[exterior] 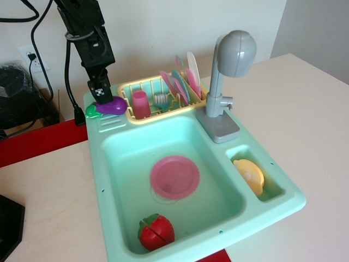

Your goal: Put eggplant on plate

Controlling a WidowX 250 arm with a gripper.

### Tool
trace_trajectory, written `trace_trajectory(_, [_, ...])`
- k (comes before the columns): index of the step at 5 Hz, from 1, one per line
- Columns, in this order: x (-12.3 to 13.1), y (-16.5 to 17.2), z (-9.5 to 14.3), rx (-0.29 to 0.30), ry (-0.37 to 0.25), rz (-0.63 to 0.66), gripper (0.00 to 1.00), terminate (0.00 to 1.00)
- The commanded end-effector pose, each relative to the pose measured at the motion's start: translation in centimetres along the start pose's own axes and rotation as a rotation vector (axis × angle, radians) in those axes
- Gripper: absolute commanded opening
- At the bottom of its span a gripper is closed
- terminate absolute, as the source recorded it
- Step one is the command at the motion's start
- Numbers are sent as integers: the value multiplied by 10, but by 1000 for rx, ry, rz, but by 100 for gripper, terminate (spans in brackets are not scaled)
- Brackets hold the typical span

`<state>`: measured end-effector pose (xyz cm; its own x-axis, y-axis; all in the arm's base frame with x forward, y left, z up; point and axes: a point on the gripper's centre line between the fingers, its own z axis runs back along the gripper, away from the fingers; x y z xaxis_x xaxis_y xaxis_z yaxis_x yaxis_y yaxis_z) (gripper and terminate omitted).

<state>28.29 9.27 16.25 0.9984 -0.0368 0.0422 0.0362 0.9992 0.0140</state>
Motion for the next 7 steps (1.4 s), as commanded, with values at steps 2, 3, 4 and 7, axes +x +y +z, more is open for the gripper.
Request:
trace_trajectory(2, [3, 4, -7, 14, 13, 6, 100, 0])
trace_trajectory(3, [3, 5, -18, 39, 31, 4, 100, 0])
trace_trajectory(4, [2, 4, -30, 39, 47, 3, 100, 0])
trace_trajectory(7, [-4, 4, -42, 89, -18, 56, 0, 0])
